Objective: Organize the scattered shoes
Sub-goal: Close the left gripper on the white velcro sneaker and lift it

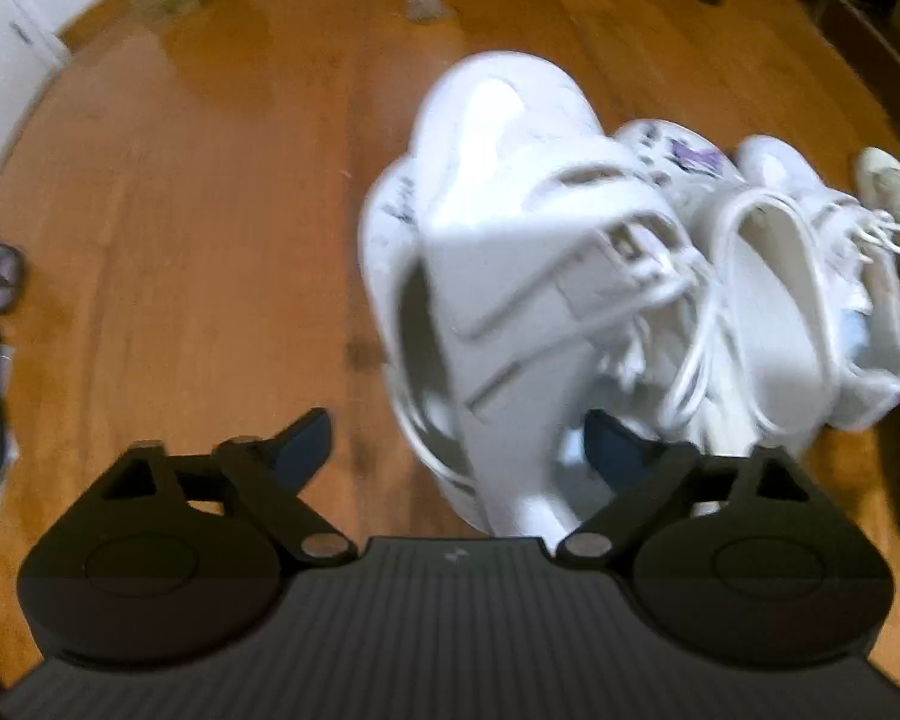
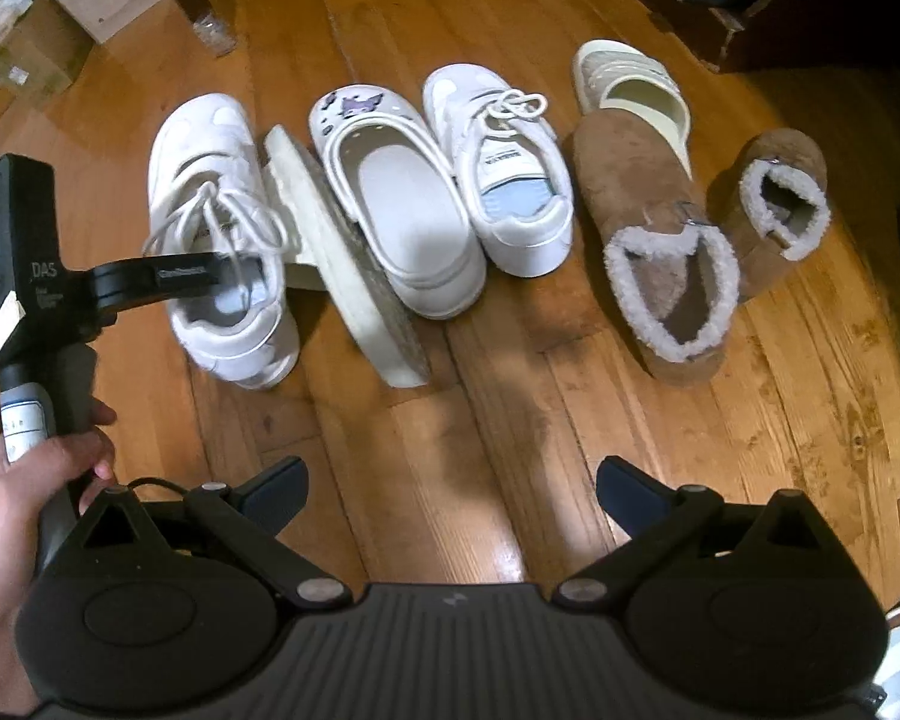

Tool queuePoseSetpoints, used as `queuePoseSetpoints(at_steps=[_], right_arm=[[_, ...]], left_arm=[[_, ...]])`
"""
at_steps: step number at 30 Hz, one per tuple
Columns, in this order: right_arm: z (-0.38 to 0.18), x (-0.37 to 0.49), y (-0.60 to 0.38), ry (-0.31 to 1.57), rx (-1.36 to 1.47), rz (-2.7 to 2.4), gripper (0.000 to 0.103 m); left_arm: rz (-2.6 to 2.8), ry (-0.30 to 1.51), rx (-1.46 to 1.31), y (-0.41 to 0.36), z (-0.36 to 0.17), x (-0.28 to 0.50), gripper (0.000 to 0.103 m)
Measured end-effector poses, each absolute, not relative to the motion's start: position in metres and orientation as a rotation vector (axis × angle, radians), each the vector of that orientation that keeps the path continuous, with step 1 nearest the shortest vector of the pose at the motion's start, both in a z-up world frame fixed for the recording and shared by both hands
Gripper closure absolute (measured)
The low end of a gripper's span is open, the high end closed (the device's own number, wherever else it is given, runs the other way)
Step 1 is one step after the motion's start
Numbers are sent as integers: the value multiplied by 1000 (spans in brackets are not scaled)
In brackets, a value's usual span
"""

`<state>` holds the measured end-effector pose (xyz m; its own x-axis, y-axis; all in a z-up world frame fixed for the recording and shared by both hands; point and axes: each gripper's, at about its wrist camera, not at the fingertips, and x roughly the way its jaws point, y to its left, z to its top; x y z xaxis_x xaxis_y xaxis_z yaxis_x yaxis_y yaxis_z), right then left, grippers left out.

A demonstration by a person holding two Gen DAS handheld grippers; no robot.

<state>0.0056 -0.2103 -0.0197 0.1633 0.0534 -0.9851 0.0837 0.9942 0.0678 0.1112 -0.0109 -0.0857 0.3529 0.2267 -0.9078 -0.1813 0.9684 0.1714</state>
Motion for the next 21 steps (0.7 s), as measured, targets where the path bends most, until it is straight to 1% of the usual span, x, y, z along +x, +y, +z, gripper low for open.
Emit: queuePoseSetpoints(at_steps=[2,5,6,7,8,9,13,15,18,21], right_arm=[[-20,6,-212,1399,141,-4,1],[-22,5,-209,1414,144,11,1],[-23,5,-207,1417,145,19,1],[-22,4,-205,1417,142,25,1],[-21,3,-204,1415,138,28,1],[-20,2,-203,1413,134,29,1],[-23,6,-206,1421,108,5,1],[-28,6,-207,1433,93,-8,1],[-36,10,-203,1448,39,-8,1],[-45,13,-192,1409,9,101,1]], left_arm=[[262,1217,6,-8,-92,117,32],[280,1242,-19,-4,-106,121,30],[274,1237,-47,-3,-107,121,32],[265,1230,-79,-2,-108,122,35],[255,1226,-87,-2,-107,122,51],[233,1221,-107,-4,-105,122,63],[247,1200,-141,-6,-100,114,65],[245,1193,-138,-6,-96,110,68],[237,1174,-106,-8,-87,103,71],[239,1155,-63,-10,-76,95,72]])
